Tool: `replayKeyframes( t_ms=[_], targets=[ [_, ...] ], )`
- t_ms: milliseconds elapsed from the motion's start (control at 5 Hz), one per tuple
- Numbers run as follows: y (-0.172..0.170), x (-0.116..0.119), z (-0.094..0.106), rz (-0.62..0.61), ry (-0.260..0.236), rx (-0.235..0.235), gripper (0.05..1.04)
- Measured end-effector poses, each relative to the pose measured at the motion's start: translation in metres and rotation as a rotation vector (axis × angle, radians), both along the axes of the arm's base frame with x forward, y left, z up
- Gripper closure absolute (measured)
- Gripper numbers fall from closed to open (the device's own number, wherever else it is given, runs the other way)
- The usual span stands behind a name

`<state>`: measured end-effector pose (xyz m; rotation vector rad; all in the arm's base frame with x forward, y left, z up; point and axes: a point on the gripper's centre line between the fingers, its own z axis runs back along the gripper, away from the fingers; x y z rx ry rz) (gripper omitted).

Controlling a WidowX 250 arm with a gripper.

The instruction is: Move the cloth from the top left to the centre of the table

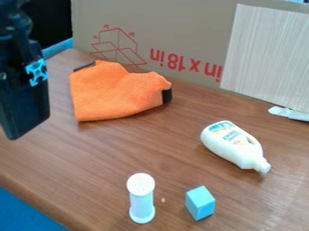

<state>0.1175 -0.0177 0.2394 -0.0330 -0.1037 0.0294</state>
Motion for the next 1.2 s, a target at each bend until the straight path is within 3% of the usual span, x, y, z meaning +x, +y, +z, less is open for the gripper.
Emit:
replayKeyframes(
  t_ms=[200, 400, 800, 1000, 1200],
  targets=[
    [-0.001, 0.0, -0.002, -0.017, 0.003, -0.005, 0.083],
    [0.032, 0.037, -0.025, -0.068, 0.027, -0.022, 0.083],
    [0.099, 0.1, -0.073, -0.212, 0.012, -0.101, 0.083],
    [0.127, 0.13, -0.089, -0.314, 0.006, -0.014, 0.083],
    [0.146, 0.162, -0.083, -0.497, -0.058, 0.058, 0.083]
  ],
)
